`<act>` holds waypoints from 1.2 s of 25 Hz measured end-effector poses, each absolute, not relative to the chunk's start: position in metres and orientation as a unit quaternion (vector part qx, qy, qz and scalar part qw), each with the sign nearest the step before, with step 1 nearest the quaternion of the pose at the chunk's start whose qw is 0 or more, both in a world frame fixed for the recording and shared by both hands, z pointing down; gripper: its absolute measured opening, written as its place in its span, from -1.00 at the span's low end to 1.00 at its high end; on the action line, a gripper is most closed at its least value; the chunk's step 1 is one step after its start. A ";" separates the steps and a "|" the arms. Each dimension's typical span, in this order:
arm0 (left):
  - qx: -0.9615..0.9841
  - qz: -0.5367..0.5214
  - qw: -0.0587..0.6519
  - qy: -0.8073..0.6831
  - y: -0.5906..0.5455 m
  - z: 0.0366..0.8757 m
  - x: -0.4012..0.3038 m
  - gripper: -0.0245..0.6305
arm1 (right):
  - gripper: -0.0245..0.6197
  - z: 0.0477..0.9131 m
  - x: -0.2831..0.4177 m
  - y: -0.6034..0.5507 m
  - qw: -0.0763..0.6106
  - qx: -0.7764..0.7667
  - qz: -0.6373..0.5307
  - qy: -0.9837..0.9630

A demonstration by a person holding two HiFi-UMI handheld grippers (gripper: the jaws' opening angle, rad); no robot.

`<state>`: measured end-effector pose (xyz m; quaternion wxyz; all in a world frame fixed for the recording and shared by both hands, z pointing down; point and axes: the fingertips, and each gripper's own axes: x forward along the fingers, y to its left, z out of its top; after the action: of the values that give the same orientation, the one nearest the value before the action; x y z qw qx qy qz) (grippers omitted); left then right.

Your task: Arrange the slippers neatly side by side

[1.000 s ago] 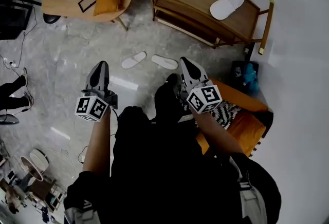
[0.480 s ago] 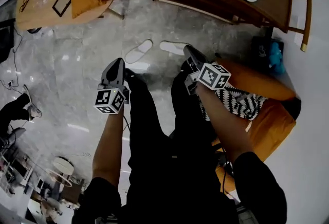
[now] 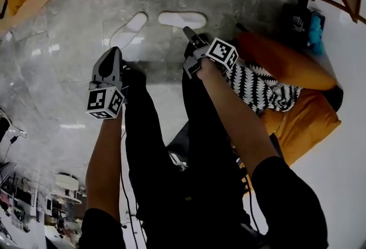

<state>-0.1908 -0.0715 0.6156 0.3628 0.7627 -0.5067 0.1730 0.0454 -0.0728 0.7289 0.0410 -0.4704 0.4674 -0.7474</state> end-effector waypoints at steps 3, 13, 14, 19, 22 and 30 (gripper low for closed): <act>0.766 0.180 0.360 -0.501 -0.067 0.649 -0.195 -0.88 | -0.50 0.780 0.056 -0.057 0.024 -0.486 -0.758 0.434; 0.776 0.209 0.368 -0.468 -0.049 0.739 -0.194 -0.88 | -0.46 0.897 0.101 -0.025 -0.024 -0.537 -0.776 0.329; 0.777 0.212 0.370 -0.464 -0.047 0.747 -0.190 -0.88 | -0.46 0.907 0.104 -0.023 -0.022 -0.541 -0.778 0.319; 0.785 0.210 0.371 -0.450 -0.049 0.776 -0.176 -0.88 | -0.45 0.953 0.115 -0.018 -0.019 -0.547 -0.782 0.297; 0.788 0.211 0.368 -0.446 -0.055 0.791 -0.177 -0.88 | -0.45 0.978 0.123 -0.015 -0.014 -0.558 -0.781 0.280; 0.785 0.217 0.369 -0.449 -0.063 0.813 -0.187 -0.88 | -0.60 1.008 0.125 -0.019 -0.003 -0.564 -0.779 0.274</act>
<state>-0.1867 -0.0631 0.8129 0.3686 0.7848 -0.4486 0.2167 0.1249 -0.0189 1.0080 -0.0026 -0.5644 0.2736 -0.7788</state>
